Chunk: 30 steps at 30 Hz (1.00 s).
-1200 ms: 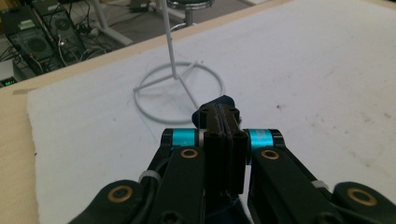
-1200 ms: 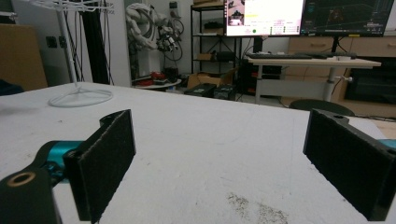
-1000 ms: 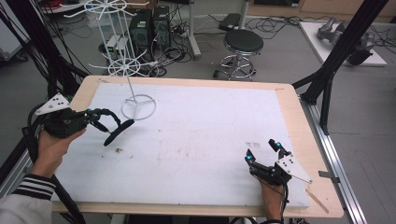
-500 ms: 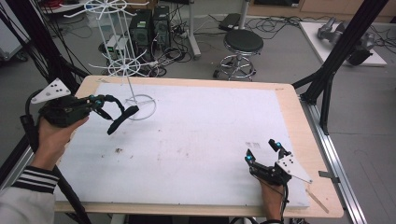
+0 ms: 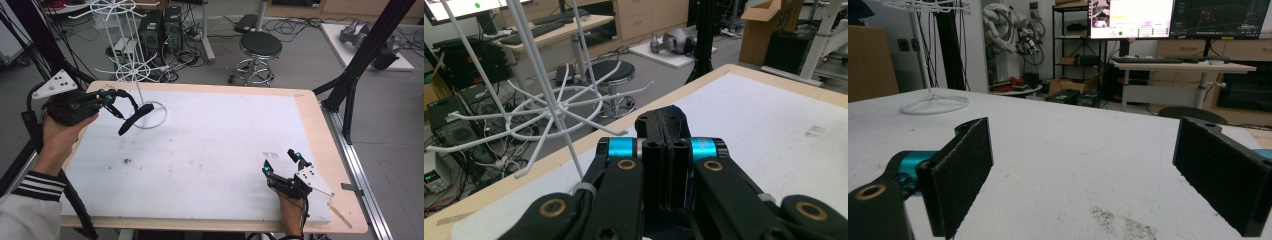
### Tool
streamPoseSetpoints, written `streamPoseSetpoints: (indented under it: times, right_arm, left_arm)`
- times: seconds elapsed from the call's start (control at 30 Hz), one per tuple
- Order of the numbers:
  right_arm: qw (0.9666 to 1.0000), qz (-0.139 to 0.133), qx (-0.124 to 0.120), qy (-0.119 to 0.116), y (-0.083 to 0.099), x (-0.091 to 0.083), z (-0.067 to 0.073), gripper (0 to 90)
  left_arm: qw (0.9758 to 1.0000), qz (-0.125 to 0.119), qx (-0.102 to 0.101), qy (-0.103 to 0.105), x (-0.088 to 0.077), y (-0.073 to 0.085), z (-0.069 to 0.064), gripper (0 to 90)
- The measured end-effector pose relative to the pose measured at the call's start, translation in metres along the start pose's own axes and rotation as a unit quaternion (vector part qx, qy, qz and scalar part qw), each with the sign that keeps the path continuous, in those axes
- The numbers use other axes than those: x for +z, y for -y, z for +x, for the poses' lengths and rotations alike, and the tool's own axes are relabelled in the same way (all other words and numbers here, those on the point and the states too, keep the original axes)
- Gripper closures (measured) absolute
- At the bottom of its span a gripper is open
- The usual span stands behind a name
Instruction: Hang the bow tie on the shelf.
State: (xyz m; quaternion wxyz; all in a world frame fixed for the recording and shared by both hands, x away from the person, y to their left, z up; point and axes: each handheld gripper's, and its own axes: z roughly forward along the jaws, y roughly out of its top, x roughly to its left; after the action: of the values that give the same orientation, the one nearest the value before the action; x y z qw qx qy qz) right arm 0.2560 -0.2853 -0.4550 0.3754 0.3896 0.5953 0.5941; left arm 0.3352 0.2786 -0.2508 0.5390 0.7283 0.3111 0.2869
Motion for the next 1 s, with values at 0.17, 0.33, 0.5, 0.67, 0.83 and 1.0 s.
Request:
streamPoseSetpoints:
  times: [0.17,0.33,0.5,0.67,0.83,1.0]
  right_arm:
    - [1.0000,0.000,0.001,0.000,0.000,0.000,0.000,8.2]
    - [1.0000,0.000,0.001,0.000,0.000,0.000,0.000,8.2]
    - [1.0000,0.000,0.001,0.000,0.000,0.000,0.000,8.2]
    - [1.0000,0.000,0.000,0.000,0.000,0.000,0.000,8.2]
    - [1.0000,0.001,0.001,0.000,0.000,0.000,0.000,8.2]
    - [1.0000,0.001,0.001,0.000,0.000,0.000,0.000,8.2]
  left_arm:
    - [1.0000,-0.004,-0.001,-0.002,0.004,-0.005,-0.001,88.5]
    - [1.0000,-0.001,0.007,-0.003,0.007,-0.010,-0.001,88.5]
    - [0.9999,-0.003,0.004,-0.010,0.013,-0.015,0.002,88.5]
    - [0.9999,-0.005,-0.001,-0.016,0.018,-0.018,0.006,88.4]
    - [0.9996,0.001,-0.011,-0.025,0.027,-0.020,0.014,88.4]
    - [0.9989,0.015,-0.008,-0.043,0.036,-0.021,0.020,88.4]
